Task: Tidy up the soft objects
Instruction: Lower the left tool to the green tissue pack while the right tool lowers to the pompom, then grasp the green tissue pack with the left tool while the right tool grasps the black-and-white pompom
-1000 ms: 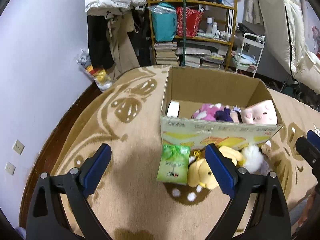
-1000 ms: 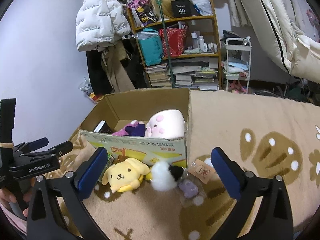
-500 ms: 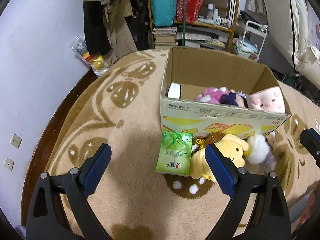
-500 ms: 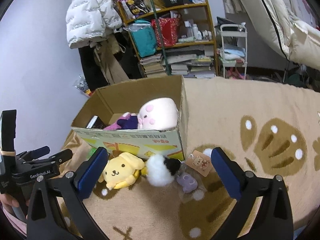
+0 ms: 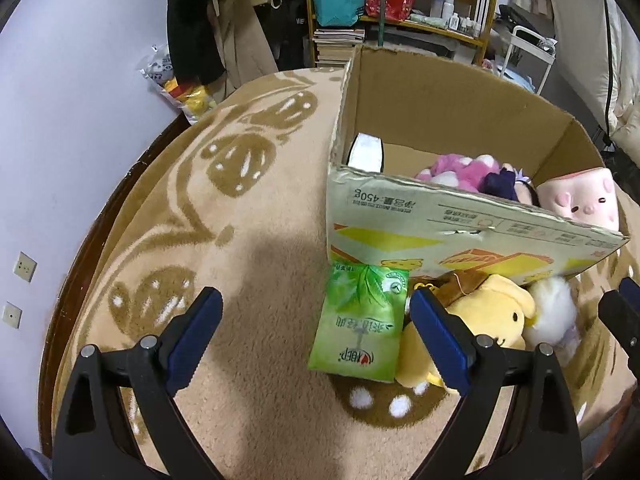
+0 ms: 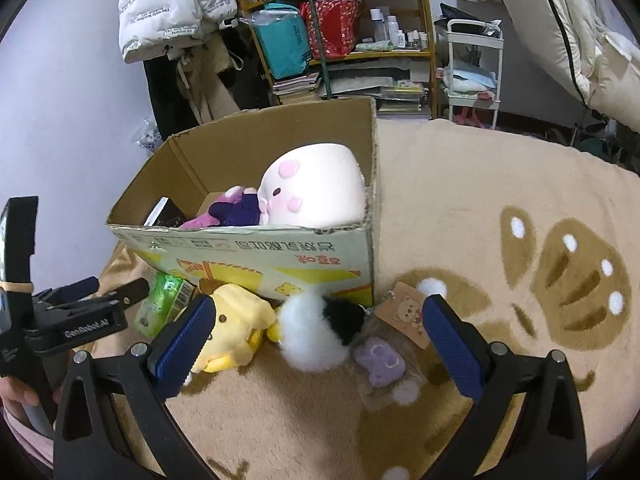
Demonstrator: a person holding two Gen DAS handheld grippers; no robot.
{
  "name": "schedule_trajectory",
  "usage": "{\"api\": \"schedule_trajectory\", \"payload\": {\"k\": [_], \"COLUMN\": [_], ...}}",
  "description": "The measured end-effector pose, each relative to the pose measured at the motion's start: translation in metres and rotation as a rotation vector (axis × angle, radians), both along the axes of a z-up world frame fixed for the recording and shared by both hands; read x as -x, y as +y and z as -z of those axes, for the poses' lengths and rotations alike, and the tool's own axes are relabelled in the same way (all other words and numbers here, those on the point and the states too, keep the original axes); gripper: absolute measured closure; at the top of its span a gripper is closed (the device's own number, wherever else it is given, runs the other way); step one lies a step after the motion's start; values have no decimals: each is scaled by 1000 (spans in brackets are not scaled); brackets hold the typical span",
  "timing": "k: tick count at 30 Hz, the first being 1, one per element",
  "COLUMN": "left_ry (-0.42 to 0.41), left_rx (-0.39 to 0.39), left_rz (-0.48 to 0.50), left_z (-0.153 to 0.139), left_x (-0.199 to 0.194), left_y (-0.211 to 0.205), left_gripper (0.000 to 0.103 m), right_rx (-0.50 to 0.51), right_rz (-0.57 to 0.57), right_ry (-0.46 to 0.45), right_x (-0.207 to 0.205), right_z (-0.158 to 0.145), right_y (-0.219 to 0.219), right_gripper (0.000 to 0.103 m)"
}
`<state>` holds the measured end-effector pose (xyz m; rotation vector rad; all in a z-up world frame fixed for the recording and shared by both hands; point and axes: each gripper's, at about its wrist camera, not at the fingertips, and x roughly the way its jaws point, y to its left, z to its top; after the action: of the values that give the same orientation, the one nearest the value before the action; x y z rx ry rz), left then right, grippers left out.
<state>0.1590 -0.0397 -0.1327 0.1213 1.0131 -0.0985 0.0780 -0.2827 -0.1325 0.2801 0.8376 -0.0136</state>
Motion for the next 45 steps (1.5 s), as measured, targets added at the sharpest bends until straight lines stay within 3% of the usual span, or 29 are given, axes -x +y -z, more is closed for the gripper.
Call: {"api": "schedule_trajectory", "payload": {"k": [11, 16, 20, 23, 29, 32, 41, 45], "left_ry": [55, 90, 104, 102, 112, 126, 130, 138], "left_rx": [-25, -23, -17, -17, -18, -14, -15, 0], "left_rz": [29, 13, 8, 6, 15, 15, 10, 9], "left_z": [17, 28, 34, 35, 40, 44, 47, 48], "left_x": [-6, -11, -14, -14, -16, -17, -22, -22], "left_y": [-10, -7, -6, -7, -8, -8, -7, -8], "left_gripper": [9, 9, 9, 9, 14, 21, 22, 27], "right_rx": [-5, 12, 12, 8, -1, 24, 32, 38], "right_rz": [-10, -34, -55, -69, -74, -79, -83, -87], "right_ry": [65, 101, 127, 131, 171, 170, 168, 170], "right_x": [-20, -22, -25, -25, -28, -29, -32, -36], "right_z": [25, 38, 44, 45, 54, 56, 58, 59], "right_y": [5, 9, 10, 11, 11, 15, 16, 18], "right_gripper": [1, 17, 40, 45, 46, 46, 46, 46]}}
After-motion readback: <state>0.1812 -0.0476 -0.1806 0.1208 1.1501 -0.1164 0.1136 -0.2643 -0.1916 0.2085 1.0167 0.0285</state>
